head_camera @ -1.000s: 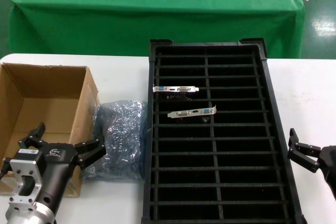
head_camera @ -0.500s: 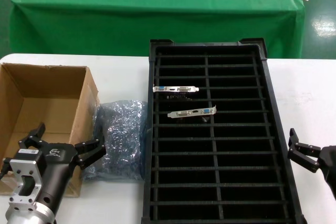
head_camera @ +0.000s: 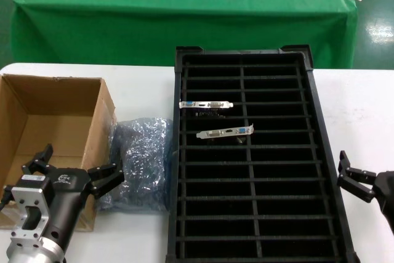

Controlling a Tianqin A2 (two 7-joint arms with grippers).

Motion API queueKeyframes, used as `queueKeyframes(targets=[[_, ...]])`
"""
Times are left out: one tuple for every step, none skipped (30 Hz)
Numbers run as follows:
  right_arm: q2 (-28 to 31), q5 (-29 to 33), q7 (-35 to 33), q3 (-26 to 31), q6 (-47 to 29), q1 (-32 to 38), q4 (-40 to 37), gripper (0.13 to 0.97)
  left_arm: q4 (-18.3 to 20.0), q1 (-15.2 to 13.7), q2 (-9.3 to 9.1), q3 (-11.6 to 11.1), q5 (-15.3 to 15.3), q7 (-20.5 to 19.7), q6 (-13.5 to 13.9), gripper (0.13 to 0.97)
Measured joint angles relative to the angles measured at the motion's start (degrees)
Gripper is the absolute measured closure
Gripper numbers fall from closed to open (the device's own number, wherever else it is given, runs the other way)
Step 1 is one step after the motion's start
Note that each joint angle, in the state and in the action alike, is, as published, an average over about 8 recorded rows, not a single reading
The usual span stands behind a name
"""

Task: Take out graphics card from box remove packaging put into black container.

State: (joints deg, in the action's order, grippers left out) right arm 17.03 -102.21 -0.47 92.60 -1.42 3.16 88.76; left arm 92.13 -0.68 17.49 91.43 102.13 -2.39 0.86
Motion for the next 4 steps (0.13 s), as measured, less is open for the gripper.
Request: queueKeyframes(targets=[[0.0, 0.0, 0.0, 0.0, 0.0, 0.0, 0.0, 0.129, 0.0, 0.0, 0.0, 0.0, 0.0, 0.0, 0.0, 0.132], [0.0, 0.0, 0.0, 0.0, 0.0, 0.0, 0.0, 0.129, 0.0, 0.0, 0.0, 0.0, 0.0, 0.0, 0.0, 0.132], [0.0, 0.0, 0.0, 0.0, 0.0, 0.0, 0.0, 0.129, 0.0, 0.0, 0.0, 0.0, 0.0, 0.0, 0.0, 0.132], [0.0, 0.0, 0.0, 0.0, 0.0, 0.0, 0.0, 0.129, 0.0, 0.0, 0.0, 0.0, 0.0, 0.0, 0.0, 0.132]])
